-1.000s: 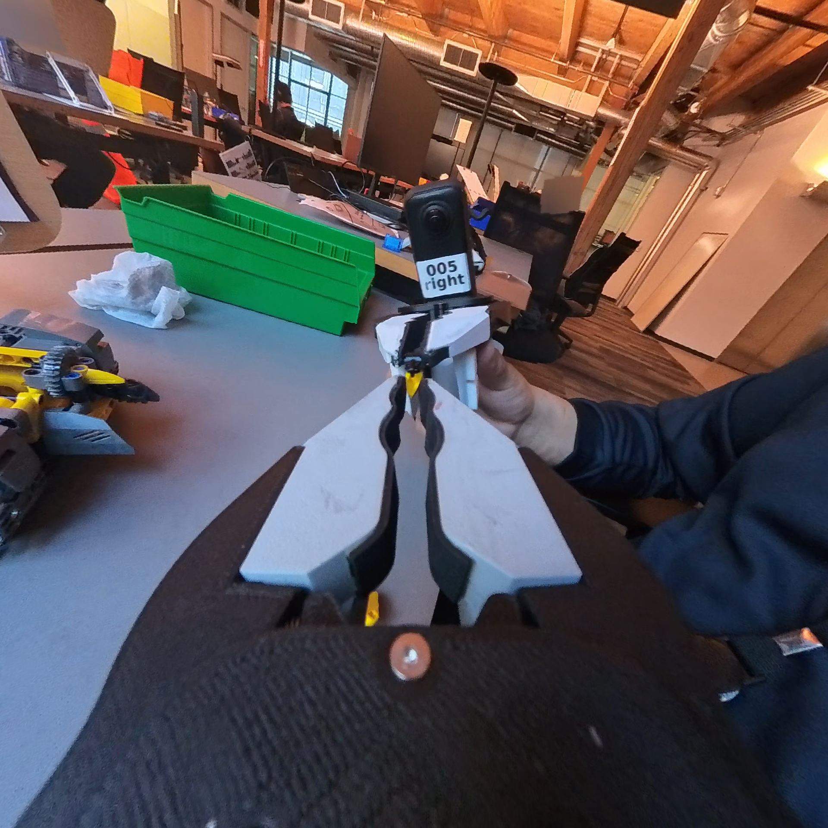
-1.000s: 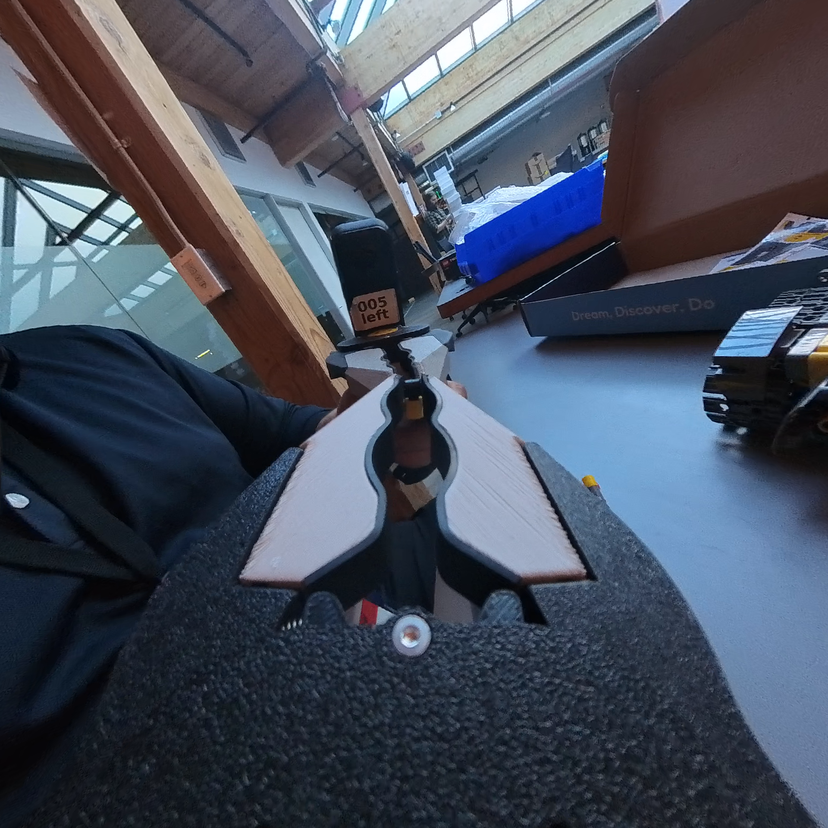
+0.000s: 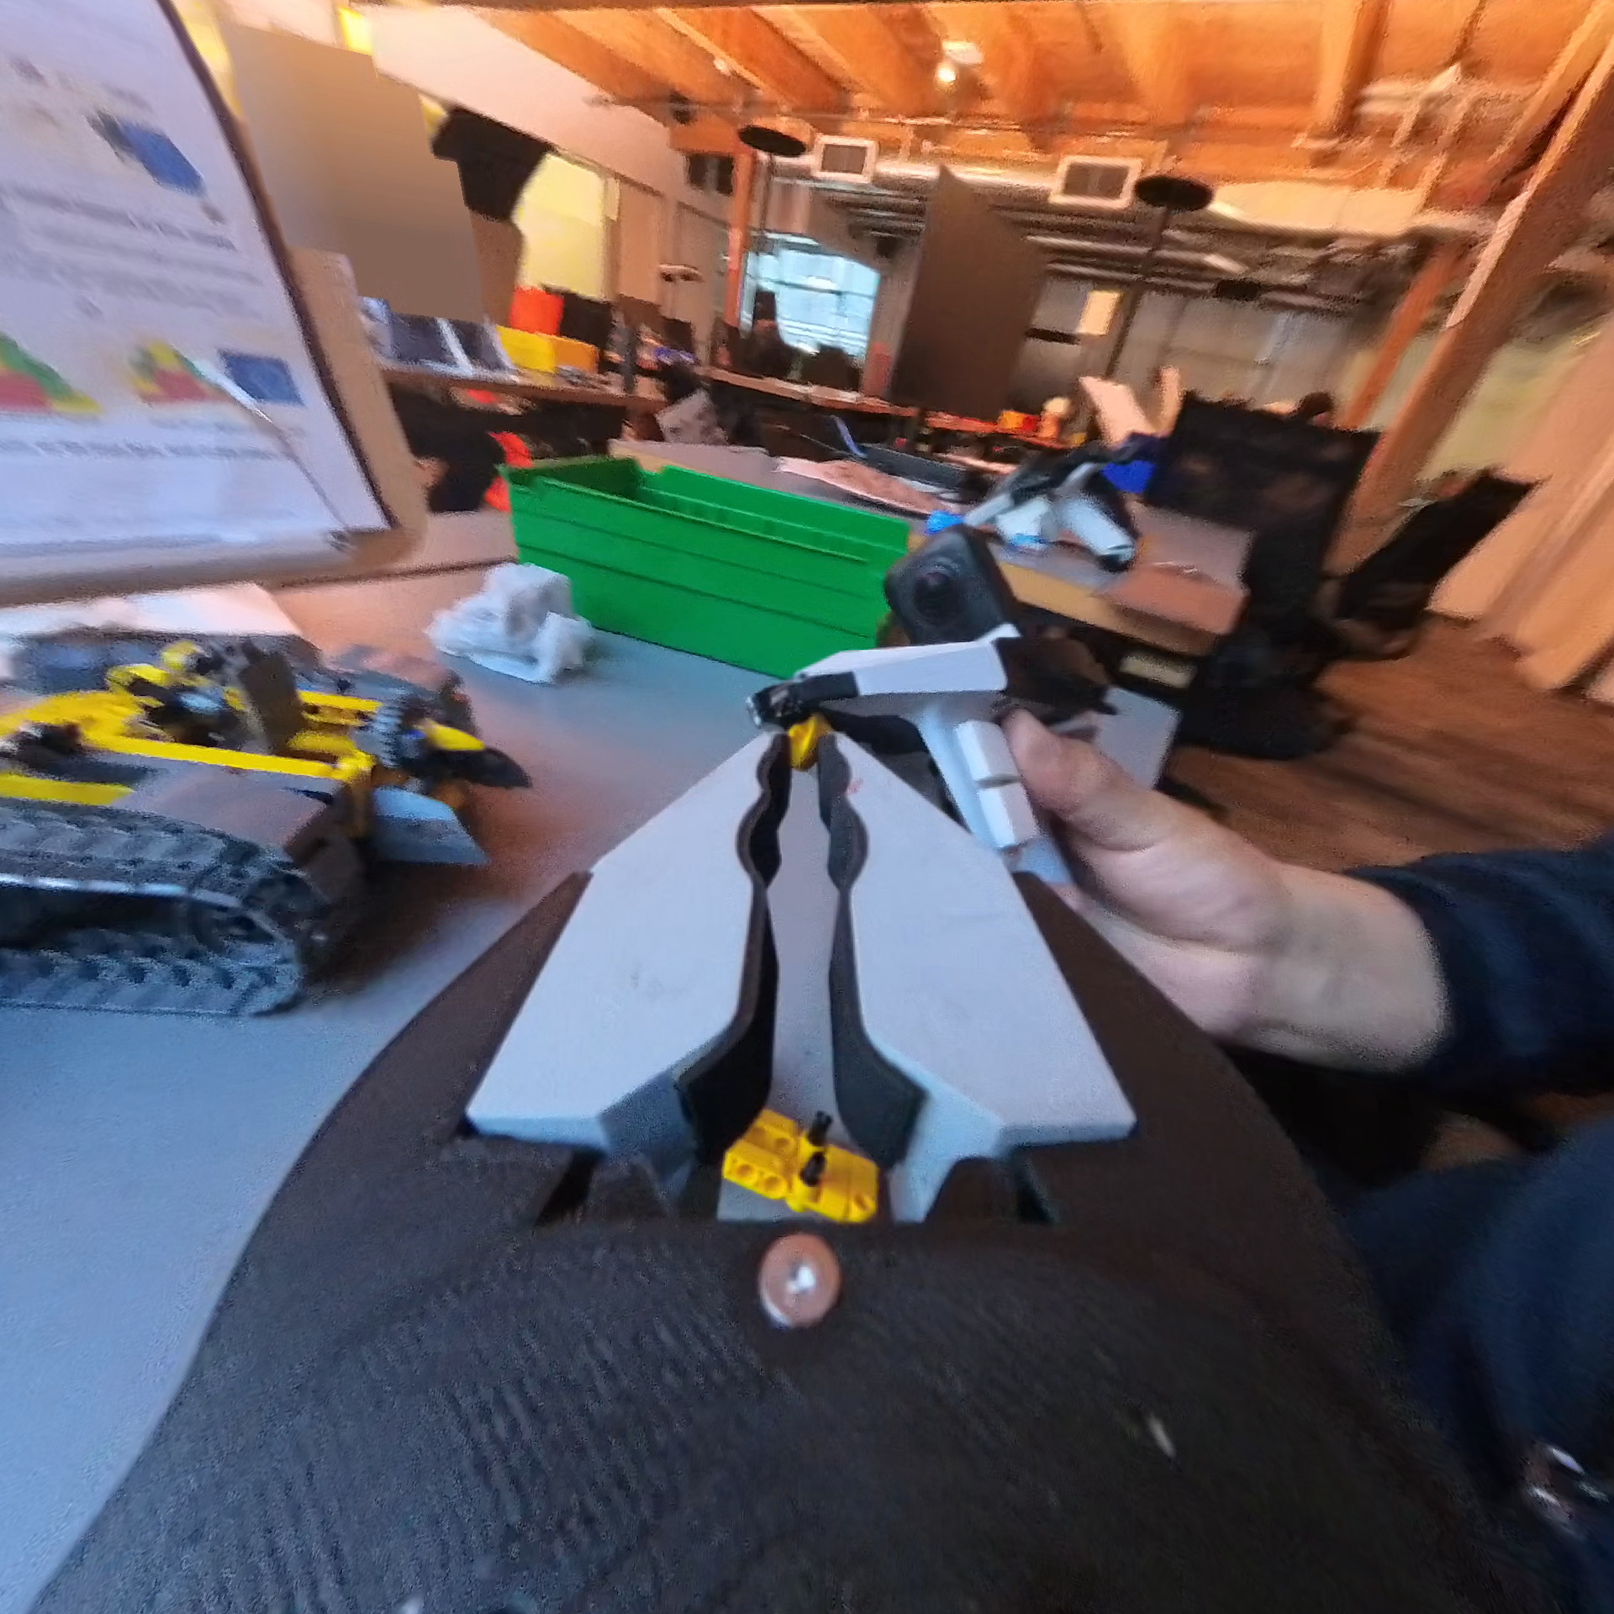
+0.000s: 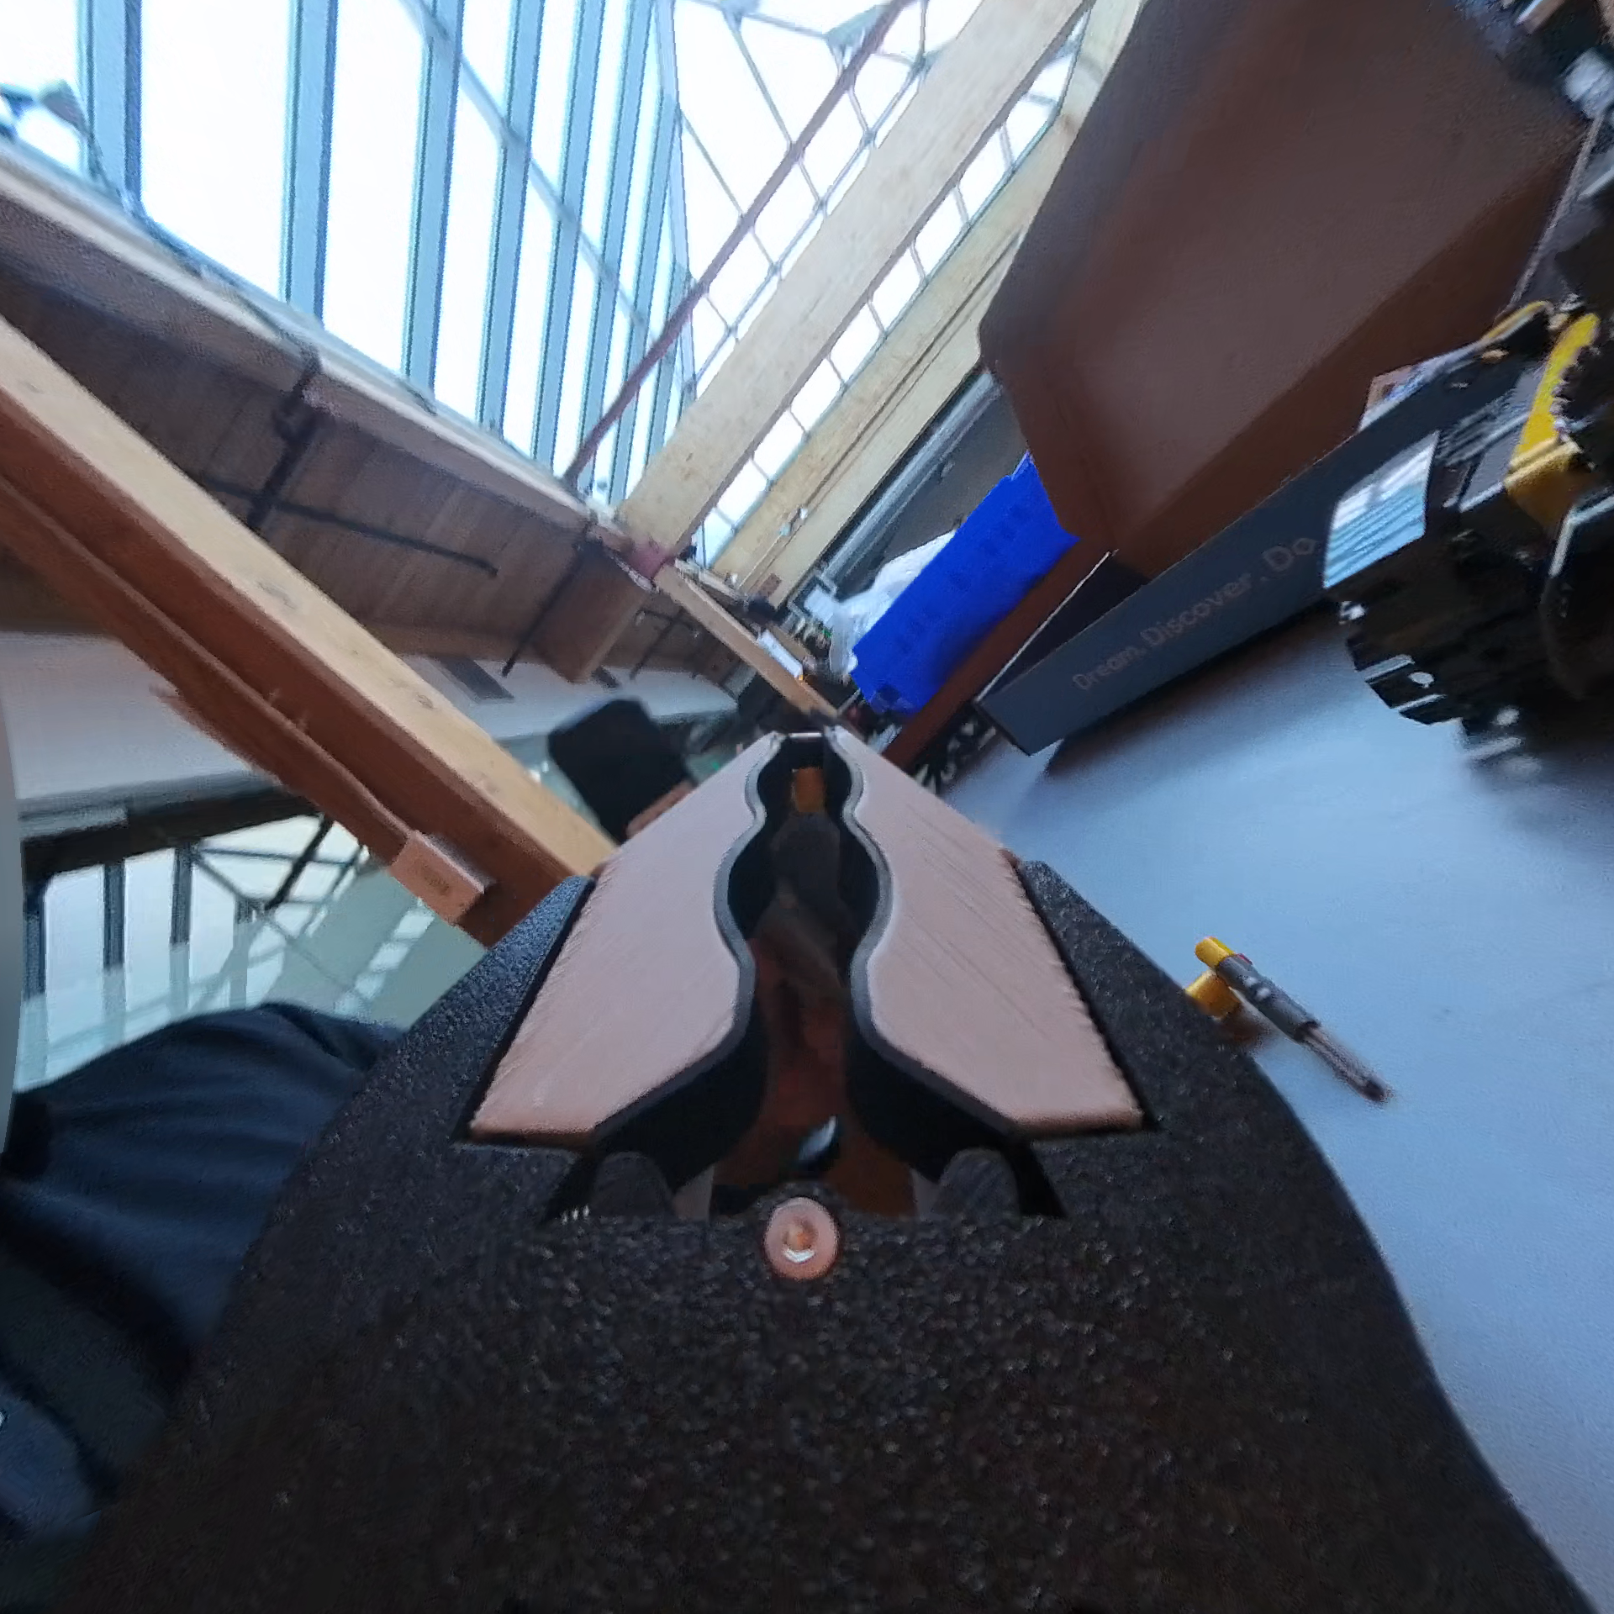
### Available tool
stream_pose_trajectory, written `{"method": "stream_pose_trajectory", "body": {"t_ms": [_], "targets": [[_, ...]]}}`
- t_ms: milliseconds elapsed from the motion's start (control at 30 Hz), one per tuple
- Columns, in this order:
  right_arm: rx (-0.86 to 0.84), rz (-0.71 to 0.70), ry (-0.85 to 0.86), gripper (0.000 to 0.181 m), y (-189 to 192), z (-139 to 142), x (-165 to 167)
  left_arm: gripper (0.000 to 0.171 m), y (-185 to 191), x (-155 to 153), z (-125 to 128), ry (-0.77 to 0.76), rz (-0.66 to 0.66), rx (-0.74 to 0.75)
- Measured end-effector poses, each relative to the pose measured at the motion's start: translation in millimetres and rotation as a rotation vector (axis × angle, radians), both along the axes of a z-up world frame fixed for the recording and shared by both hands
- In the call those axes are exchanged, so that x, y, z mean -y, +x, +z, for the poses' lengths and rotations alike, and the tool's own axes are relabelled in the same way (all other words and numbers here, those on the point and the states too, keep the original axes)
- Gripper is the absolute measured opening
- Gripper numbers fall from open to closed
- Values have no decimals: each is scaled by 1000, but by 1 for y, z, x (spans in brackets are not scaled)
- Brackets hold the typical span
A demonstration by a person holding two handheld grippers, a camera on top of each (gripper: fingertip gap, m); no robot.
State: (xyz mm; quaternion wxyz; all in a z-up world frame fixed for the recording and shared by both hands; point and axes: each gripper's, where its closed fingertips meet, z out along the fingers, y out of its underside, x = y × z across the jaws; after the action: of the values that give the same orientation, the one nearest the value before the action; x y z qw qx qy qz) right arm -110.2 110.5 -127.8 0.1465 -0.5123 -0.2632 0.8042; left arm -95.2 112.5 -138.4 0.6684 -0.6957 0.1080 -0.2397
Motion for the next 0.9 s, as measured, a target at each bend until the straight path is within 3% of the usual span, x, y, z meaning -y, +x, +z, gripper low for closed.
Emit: {"method": "stream_pose_trajectory", "body": {"t_ms": [100, 367, 500, 600, 900], "targets": [[20, 82, 142, 6, 4, 1, 3, 4, 3, 2, 2, -73, -109, 60], [111, 172, 452, 27, 21, 0, 3, 3, 9, 9, 10, -103, -186, 25], [91, 199, 549, 27, 25, 1, 15, 3, 18, 12, 3, -148, -240, 9], [93, 172, 663, 6, 27, -2, 17, 3, 24, 15, 2, -158, -280, -3], [85, 254, 742, 6, 39, 0, 27, 3, 33, 24, 9, -138, -380, 14]]}}
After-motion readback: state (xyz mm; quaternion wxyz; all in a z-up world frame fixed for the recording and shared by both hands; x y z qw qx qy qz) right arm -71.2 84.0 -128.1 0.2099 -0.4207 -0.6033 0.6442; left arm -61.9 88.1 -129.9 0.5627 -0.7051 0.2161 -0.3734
